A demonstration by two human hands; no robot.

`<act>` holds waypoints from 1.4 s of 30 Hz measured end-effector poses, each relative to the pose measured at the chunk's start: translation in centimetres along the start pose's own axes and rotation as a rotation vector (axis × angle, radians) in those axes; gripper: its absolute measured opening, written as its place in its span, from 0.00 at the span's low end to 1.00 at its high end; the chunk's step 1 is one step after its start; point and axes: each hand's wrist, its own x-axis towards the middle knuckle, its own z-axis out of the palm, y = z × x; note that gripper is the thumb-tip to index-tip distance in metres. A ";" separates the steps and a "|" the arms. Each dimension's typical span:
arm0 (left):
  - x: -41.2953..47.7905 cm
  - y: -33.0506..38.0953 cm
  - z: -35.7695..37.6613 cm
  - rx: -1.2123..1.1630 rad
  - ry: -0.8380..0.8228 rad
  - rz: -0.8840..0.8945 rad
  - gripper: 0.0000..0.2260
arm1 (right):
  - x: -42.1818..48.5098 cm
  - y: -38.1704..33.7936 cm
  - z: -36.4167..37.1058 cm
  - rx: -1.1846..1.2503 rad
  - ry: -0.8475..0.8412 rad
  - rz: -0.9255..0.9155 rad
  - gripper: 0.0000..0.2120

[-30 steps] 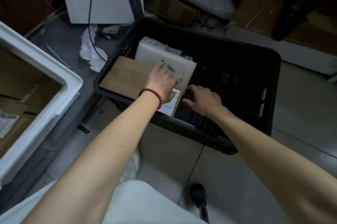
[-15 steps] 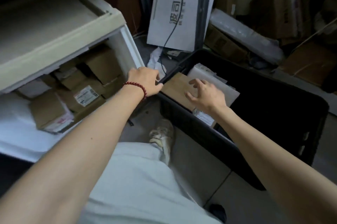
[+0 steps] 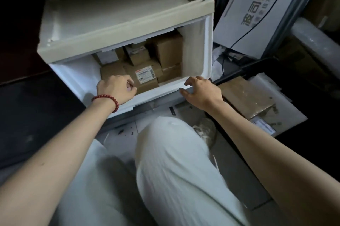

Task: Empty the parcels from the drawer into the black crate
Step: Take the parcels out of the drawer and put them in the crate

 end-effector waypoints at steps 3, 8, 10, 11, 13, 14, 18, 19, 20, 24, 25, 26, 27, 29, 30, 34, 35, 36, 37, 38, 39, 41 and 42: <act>-0.6 -1.5 1.1 0.000 0.024 -0.041 0.10 | 1.1 -1.7 1.3 -0.005 -0.025 -0.029 0.21; -0.9 -3.6 3.8 -0.033 0.039 -0.135 0.15 | 2.8 -3.9 3.3 -0.019 -0.041 -0.049 0.24; -0.4 -4.0 4.8 -0.049 0.034 -0.168 0.16 | 3.5 -4.6 4.0 -0.019 -0.043 -0.040 0.26; 0.1 -4.1 5.1 -0.062 0.053 -0.173 0.16 | 3.9 -4.9 4.3 -0.019 -0.041 -0.034 0.26; 1.2 -3.8 5.5 -0.120 0.108 -0.164 0.16 | 4.8 -5.4 5.0 -0.014 -0.043 -0.027 0.27; 1.8 -3.6 5.7 -0.170 0.122 -0.158 0.17 | 5.4 -5.7 5.3 -0.002 -0.049 -0.028 0.27; 3.8 -3.2 6.7 -0.296 0.125 -0.202 0.22 | 8.0 -7.2 6.5 0.050 -0.107 -0.059 0.27; 4.2 -3.4 7.0 -0.291 0.126 -0.219 0.23 | 8.6 -7.6 6.8 0.048 -0.122 -0.069 0.27; 4.6 -3.6 7.3 -0.266 0.128 -0.233 0.23 | 9.2 -8.0 7.1 0.044 -0.129 -0.078 0.27; 5.9 -4.5 8.3 -0.167 0.095 -0.286 0.25 | 11.0 -8.9 8.4 -0.002 -0.141 -0.106 0.28; 6.3 -4.8 8.5 -0.158 0.092 -0.298 0.26 | 11.4 -9.0 8.7 -0.012 -0.146 -0.101 0.28; 6.6 -4.9 8.6 -0.144 0.099 -0.308 0.26 | 11.8 -8.9 9.0 -0.014 -0.151 -0.091 0.29; 6.8 -5.0 8.7 -0.130 0.113 -0.320 0.26 | 12.1 -8.8 9.3 -0.009 -0.156 -0.078 0.29; 7.5 -5.1 8.9 -0.128 0.142 -0.356 0.28 | 12.8 -8.5 9.9 0.013 -0.168 -0.049 0.29; 7.9 -5.1 9.0 -0.135 0.152 -0.375 0.29 | 13.0 -8.4 10.2 0.026 -0.174 -0.038 0.29; 8.9 -5.2 9.8 -0.147 0.196 -0.457 0.36 | 13.4 -8.3 11.3 0.062 -0.188 -0.038 0.29; 9.1 -5.1 10.0 -0.138 0.206 -0.471 0.37 | 13.4 -8.3 11.6 0.073 -0.189 -0.044 0.29; 9.3 -5.0 10.2 -0.127 0.212 -0.477 0.38 | 13.4 -8.4 11.9 0.081 -0.188 -0.052 0.29; 9.5 -4.8 10.4 -0.117 0.217 -0.479 0.37 | 13.4 -8.3 12.1 0.086 -0.186 -0.060 0.29; 9.7 -4.6 10.6 -0.109 0.223 -0.480 0.36 | 13.4 -8.3 12.2 0.088 -0.184 -0.065 0.29; 9.9 -4.4 10.8 -0.102 0.230 -0.479 0.34 | 13.4 -8.2 12.2 0.089 -0.182 -0.066 0.29; 10.0 -4.3 11.0 -0.107 0.245 -0.478 0.30 | 13.5 -8.0 12.0 0.095 -0.169 -0.060 0.29; 10.0 -4.3 11.0 -0.124 0.249 -0.477 0.29 | 13.5 -7.8 11.9 0.104 -0.162 -0.053 0.29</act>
